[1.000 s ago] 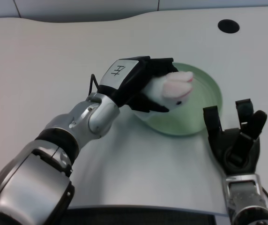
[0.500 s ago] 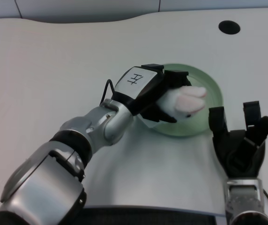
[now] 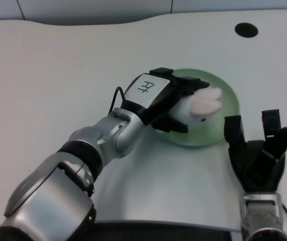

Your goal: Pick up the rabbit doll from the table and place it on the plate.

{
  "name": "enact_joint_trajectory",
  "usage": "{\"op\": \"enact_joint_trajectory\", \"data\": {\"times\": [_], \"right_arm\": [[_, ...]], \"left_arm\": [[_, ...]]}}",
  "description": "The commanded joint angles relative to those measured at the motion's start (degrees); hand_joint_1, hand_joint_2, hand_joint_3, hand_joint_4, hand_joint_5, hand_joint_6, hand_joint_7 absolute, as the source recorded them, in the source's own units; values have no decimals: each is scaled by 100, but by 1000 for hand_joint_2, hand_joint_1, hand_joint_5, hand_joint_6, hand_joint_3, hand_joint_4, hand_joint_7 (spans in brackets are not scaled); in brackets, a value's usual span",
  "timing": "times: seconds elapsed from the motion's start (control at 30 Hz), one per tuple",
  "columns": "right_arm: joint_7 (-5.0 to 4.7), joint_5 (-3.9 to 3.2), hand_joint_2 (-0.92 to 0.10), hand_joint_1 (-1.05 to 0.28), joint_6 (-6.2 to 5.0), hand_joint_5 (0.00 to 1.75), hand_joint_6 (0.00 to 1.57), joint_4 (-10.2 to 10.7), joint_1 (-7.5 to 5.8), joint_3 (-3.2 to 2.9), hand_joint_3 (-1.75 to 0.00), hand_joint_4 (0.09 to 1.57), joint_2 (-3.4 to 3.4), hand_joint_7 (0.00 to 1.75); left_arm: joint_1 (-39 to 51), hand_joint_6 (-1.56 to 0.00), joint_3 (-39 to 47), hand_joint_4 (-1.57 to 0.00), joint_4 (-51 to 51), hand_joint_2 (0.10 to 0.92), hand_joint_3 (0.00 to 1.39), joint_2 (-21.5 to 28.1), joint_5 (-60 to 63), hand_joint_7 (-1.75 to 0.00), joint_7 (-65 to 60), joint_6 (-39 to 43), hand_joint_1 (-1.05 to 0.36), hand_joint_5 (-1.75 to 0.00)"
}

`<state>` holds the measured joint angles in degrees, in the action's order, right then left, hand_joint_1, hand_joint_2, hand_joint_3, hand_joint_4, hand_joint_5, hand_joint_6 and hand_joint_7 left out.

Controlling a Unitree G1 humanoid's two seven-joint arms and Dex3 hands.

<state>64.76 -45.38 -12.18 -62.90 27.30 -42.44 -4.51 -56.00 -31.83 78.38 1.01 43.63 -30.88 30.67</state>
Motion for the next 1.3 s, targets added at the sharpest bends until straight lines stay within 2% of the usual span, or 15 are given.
{"op": "enact_joint_trajectory", "data": {"times": [0.03, 0.17, 0.3, 0.37, 0.47, 0.5, 0.57, 0.63, 0.83, 0.9, 1.0, 1.07, 1.13, 1.23, 1.3], "right_arm": [[55, -77, -921, -568, 36, 1746, 544, -174, -357, -53, -219, 746, -121, 1742], [16, -81, -921, -566, 54, 1746, 542, -181, -335, -53, -221, 745, -130, 1743], [-59, -61, -921, -575, 76, 1746, 567, -205, -311, -40, -196, 758, -127, 1746], [-52, -44, -921, -576, 23, 1746, 569, -218, -302, -33, -195, 760, -129, 1746], [-71, -48, -921, -577, 77, 1746, 569, -264, -265, -33, -200, 761, -114, 1746], [-50, -57, -921, -573, 101, 1746, 567, -283, -250, -37, -205, 760, -107, 1746], [-79, -64, -921, -567, 136, 1746, 568, -323, -211, -45, -205, 764, -91, 1746], [-158, -27, -921, -570, 132, 1746, 581, -367, -156, -28, -191, 773, -65, 1746], [-195, -14, -921, -570, 120, 1746, 589, -406, -121, -17, -177, 777, -45, 1746], [-194, -6, -921, -563, 158, 1746, 577, -509, 12, -15, -180, 771, -2, 1745], [-267, 48, -921, -567, 119, 1746, 574, -621, 141, 5, -193, 772, 53, 1746], [-389, 80, -921, -570, 151, 1746, 586, -680, 211, 16, -186, 783, 98, 1746], [-444, 98, -921, -568, 165, 1746, 594, -709, 244, 19, -183, 790, 121, 1746], [-574, 155, -921, -566, 175, 1746, 603, -748, 302, 52, -176, 796, 181, 1746], [-612, 170, -921, -565, 189, 1746, 605, -764, 324, 51, -170, 798, 202, 1746]], "left_arm": [[-68, -451, -73, -279, 38, 906, 13, -17, 68, 0, -33, -48, -651, -358], [-60, -379, -112, -237, 39, 920, 27, -8, 83, 0, -29, -76, -717, -324], [-66, -294, -196, -187, 37, 921, 234, 9, 170, -3, -137, -170, -842, -270], [-60, -280, -115, -172, 34, 921, 280, 6, 64, -3, -7, -109, -862, -254], [-6, -212, 504, -113, 29, 921, 422, -88, -639, 0, 814, 72, -956, -209], [12, -190, 740, -94, 21, 921, 442, -122, -907, 0, 1133, 130, -978, -196], [26, -150, 1107, -63, -2, 921, 479, -169, -1310, 0, 1602, 210, -1000, -172], [-11, -111, 1400, -41, -24, 921, 519, -193, -1627, 0, 2026, 235, -1031, -150], [-25, -89, 1586, -34, -55, 921, 551, -200, -1760, -1, 2308, 232, -1047, -132], [-102, -91, 2122, -64, -103, 921, 554, -241, -2341, -2, 2823, 181, -1048, -146], [-144, -91, 2984, -46, -167, 921, 564, -330, -3306, -1, 3755, -44, -1029, -137], [-93, -93, 3490, -67, -219, 921, 579, -326, -3878, -2, 4309, -138, -1016, -147], [-67, -91, 3712, -89, -247, 921, 607, -318, -4117, -1, 4566, -173, -1000, -154], [-31, -74, 4760, -66, -322, 921, 577, -366, -5364, 0, 5773, -899, -993, -146], [-10, -69, 5023, -57, -358, 921, 591, -349, -5671, 0, 6071, -1129, -984, -142]]}}
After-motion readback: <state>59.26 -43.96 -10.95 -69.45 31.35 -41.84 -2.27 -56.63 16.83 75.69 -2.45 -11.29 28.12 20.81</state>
